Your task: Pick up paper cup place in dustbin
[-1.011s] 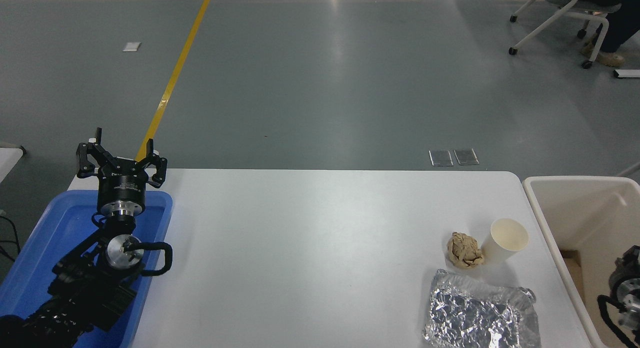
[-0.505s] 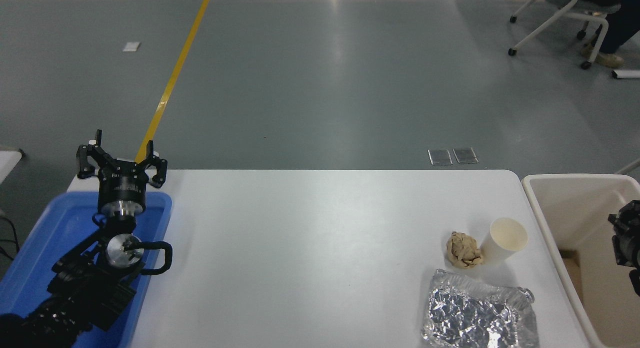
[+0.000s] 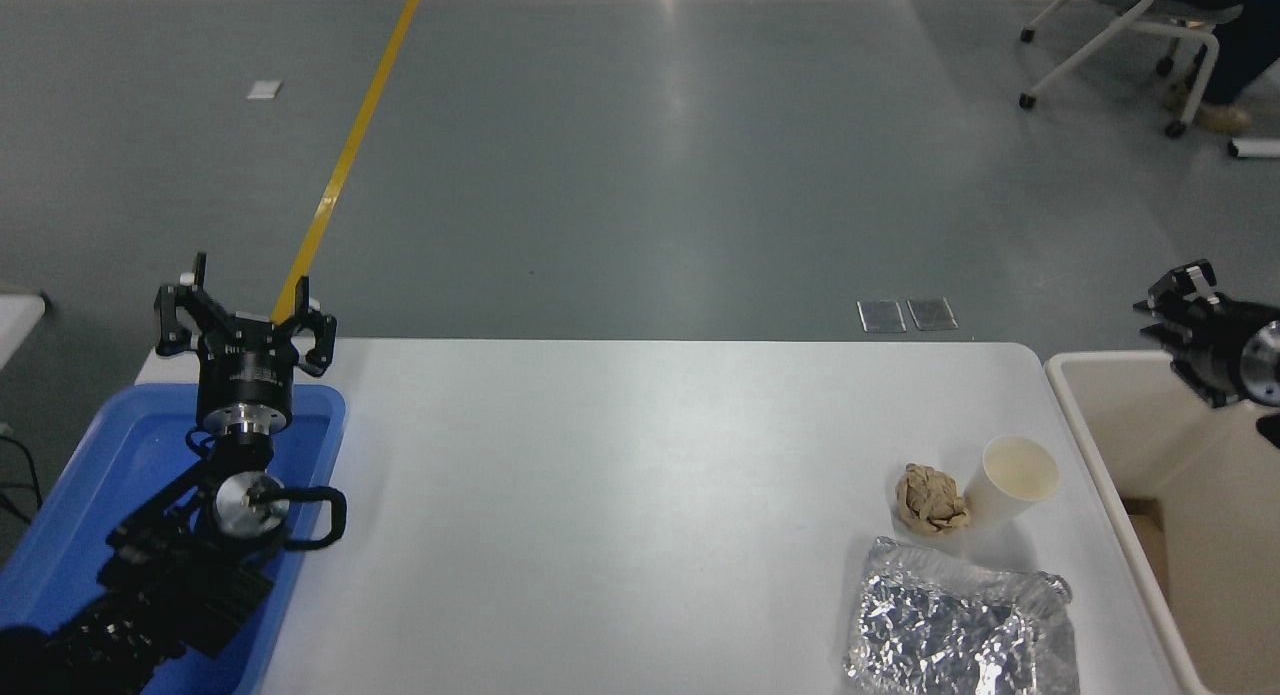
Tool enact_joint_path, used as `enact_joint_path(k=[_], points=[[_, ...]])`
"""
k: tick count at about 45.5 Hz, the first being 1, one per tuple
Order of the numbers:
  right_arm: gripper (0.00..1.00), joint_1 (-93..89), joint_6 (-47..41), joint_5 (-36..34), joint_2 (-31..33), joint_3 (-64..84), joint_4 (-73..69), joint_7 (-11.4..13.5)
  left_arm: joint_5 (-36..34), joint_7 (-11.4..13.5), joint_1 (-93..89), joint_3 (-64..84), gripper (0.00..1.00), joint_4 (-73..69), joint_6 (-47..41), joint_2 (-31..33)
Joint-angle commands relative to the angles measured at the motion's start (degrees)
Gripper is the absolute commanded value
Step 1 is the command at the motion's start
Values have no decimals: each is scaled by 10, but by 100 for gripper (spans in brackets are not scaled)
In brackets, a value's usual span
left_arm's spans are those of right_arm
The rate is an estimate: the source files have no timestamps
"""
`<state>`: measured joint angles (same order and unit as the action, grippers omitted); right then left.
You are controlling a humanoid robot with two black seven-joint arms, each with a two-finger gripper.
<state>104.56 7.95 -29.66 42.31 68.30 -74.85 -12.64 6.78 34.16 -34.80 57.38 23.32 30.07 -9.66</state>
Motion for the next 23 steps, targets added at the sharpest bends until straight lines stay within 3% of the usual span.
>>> enact_joint_path(k=[1,7,14,19,23], points=[[100,118,-27,-17,-21,68,-29,0,0,0,0,0,99,0,0,0],[100,150,-74,28,-14,68,-28,0,1,0,0,0,99,0,0,-1],[100,181,-114,150,-18,68,-34,3,0,0,0,0,99,1,0,0],[100,196,-144,230,-18,69,-49,20,0,0,0,0,99,1,0,0],[100,216,-187,250,-18,69,-65,38,0,0,0,0,99,1,1,-1]])
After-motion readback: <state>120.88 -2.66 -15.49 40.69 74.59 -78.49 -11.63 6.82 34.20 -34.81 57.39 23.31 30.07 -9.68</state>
